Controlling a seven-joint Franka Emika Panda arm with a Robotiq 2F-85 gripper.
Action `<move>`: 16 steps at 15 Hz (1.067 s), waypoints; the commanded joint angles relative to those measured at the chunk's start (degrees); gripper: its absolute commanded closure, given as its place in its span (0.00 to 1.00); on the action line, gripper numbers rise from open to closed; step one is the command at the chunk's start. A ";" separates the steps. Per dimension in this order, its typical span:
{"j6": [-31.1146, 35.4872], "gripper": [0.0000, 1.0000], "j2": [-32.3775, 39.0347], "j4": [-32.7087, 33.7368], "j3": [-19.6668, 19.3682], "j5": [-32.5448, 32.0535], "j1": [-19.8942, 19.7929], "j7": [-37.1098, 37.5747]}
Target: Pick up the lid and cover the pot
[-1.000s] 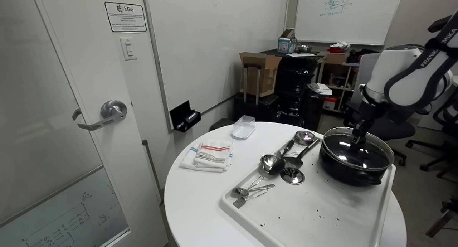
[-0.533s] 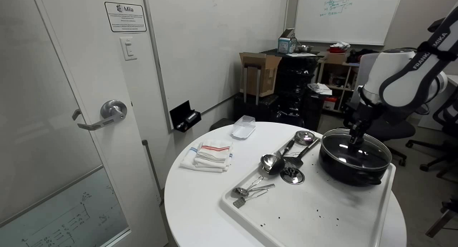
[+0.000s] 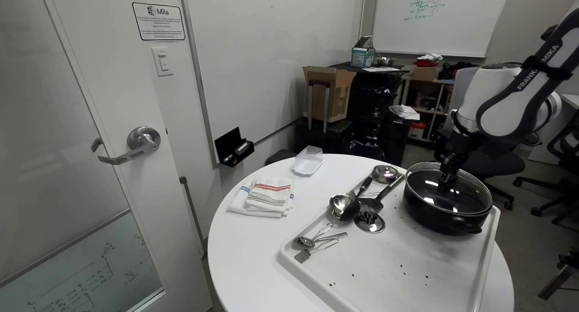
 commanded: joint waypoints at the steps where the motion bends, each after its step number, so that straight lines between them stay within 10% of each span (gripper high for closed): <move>1: 1.35 0.75 0.00 0.00 0.44 0.34 -0.38 0.53; 15: 0.36 0.75 -0.46 -1.11 1.64 0.84 -0.78 0.29; 16: 0.20 0.25 -0.58 -1.09 1.77 0.93 -0.88 0.26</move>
